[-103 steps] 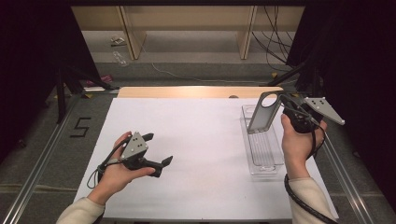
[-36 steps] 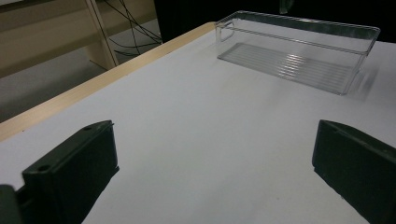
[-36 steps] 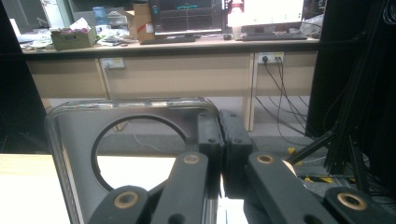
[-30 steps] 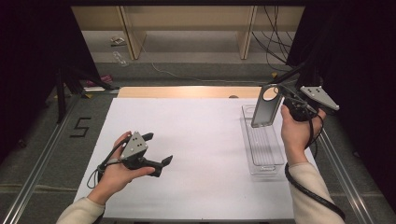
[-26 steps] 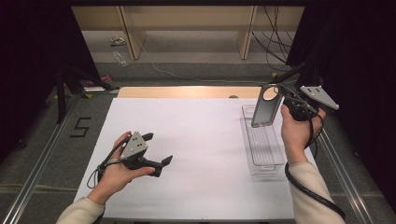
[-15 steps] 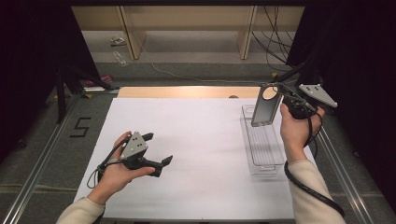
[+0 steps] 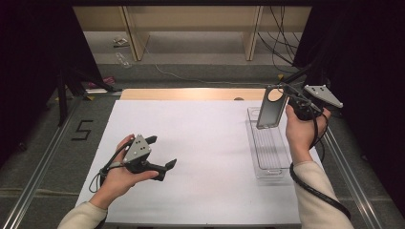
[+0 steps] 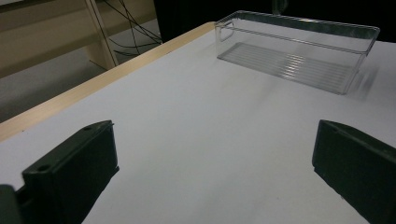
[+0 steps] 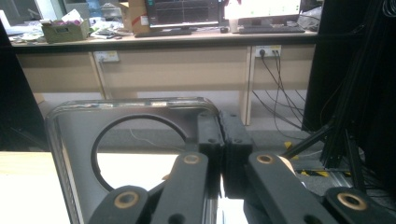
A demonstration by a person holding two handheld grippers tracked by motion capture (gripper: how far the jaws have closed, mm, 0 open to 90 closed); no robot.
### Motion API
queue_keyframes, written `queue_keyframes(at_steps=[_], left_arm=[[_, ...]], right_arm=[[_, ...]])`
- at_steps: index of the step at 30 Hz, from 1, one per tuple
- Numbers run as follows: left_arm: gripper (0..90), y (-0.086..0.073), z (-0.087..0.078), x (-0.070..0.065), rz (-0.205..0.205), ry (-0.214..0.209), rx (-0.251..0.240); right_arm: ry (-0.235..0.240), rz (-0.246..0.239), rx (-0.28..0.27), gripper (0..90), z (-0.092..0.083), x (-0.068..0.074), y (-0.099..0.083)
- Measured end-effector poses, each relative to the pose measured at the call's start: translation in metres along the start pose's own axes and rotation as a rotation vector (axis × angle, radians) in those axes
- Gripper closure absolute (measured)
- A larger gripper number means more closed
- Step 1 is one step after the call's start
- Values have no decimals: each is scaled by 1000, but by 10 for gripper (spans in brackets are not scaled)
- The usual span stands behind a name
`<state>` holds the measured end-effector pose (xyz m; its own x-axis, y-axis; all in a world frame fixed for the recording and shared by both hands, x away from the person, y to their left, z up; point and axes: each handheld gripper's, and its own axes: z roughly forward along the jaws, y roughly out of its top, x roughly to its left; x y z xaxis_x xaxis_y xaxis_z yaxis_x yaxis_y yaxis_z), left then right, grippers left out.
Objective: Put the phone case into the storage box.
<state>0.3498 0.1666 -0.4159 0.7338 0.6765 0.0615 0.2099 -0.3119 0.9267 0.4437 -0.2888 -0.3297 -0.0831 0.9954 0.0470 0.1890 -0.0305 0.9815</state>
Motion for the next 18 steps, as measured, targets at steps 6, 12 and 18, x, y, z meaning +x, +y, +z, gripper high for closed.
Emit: queue_keyframes(at_steps=[6, 12, 18], left_arm=[[0, 0, 0, 0, 0, 0, 0], [0, 0, 0, 0, -2, -1, 0], [0, 0, 0, 0, -2, -2, 0]], right_arm=[[-5, -1, 8, 888, 3, -1, -1], [-9, 1, 16, 888, 6, -1, -1], [-14, -2, 24, 888, 9, -2, -1]])
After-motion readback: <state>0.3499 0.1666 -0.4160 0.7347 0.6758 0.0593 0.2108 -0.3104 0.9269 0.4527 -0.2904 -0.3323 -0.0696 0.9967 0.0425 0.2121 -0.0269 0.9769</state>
